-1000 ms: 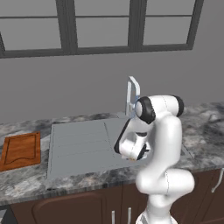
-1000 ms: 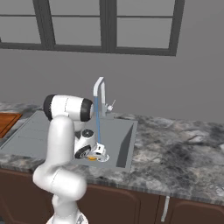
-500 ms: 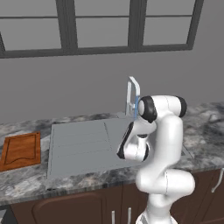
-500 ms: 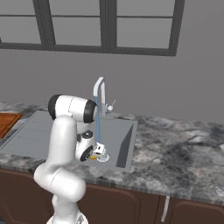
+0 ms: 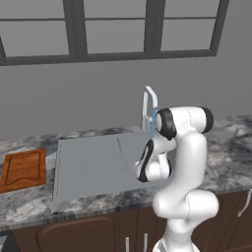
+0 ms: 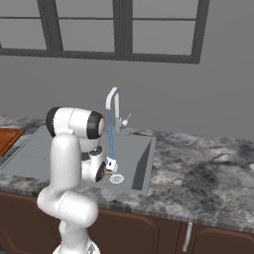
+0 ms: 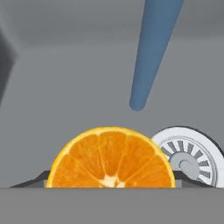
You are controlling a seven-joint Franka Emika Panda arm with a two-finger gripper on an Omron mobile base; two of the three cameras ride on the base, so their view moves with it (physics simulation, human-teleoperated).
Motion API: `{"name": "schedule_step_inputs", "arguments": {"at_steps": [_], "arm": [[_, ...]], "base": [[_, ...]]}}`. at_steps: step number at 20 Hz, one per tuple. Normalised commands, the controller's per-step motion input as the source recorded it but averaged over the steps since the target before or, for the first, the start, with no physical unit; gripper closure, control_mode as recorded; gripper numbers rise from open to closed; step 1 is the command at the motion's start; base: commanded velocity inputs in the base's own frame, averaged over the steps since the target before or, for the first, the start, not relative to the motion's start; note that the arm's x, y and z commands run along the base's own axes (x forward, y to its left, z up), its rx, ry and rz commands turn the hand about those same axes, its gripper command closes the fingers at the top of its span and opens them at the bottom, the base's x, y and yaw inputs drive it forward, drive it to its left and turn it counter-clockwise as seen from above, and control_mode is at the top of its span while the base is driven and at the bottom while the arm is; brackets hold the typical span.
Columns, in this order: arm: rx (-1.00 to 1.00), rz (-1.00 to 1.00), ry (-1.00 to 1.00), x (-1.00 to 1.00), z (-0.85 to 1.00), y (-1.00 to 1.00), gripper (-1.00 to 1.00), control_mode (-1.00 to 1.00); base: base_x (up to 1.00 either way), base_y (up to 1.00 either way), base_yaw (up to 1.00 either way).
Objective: Pick the orange from the sink and place it on the cutting board to airdry. Then turn off the sink faucet.
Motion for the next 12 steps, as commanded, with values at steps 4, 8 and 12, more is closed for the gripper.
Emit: {"name": "schedule_step_inputs", "arguments": {"at_steps": [4,8,12], "arm": [[0.0,0.02,-0.06,-0.28,0.76,-0.07,1.0,-1.0],[0.0,0.01,0.0,-0.28,0.87,-0.2,1.0,-1.0],[0.0,0.0,0.0,-0.37,0.92,-0.31,1.0,-1.0]], "base": [[0.0,0.0,0.0],[0.0,0.0,0.0],[0.0,0.0,0.0]]}}
